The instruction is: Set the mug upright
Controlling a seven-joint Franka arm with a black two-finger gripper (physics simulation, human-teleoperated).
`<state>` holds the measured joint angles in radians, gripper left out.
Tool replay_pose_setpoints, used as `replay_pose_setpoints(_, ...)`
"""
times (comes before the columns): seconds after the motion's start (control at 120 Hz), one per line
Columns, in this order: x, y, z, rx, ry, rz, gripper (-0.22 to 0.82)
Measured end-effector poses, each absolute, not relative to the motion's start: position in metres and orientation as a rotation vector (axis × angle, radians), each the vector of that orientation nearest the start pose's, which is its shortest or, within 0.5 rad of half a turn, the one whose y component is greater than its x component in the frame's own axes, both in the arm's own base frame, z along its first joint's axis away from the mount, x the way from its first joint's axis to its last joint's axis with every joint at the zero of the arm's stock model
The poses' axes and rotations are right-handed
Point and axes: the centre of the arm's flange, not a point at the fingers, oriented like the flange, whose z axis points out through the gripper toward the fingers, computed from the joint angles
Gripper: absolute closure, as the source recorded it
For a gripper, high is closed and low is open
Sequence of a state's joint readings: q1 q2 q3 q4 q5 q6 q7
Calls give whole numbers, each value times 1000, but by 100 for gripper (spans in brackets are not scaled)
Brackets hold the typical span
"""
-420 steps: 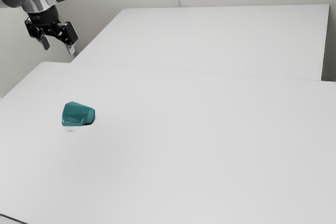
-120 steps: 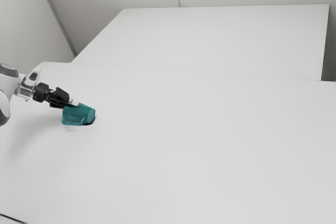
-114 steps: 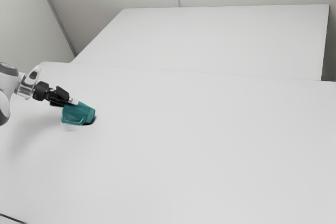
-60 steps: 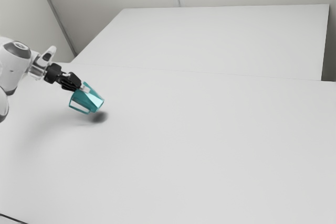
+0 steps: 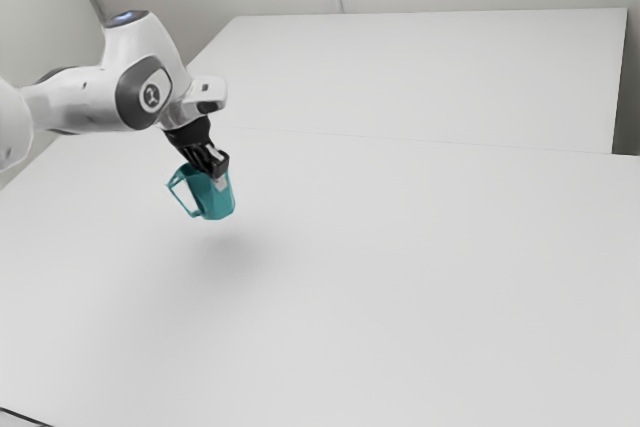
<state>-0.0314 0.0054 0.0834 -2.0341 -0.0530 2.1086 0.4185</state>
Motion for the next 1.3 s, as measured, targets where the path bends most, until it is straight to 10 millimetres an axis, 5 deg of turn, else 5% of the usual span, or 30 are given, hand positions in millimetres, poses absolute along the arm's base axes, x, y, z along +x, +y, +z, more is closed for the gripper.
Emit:
replay_pose_setpoints(0.158, 534, -36, 449, -3091, 411, -168, 78)
replay_pose_setpoints(0.308, 510, -17, 430, -3111, 52, -167, 78)
replay_pose_setpoints(0.592, 482, -43, 411, -3104, -409, -208, 78)
replay_pose_setpoints(1.3, 490, -60, 352, -2952, -1035, -68, 73)
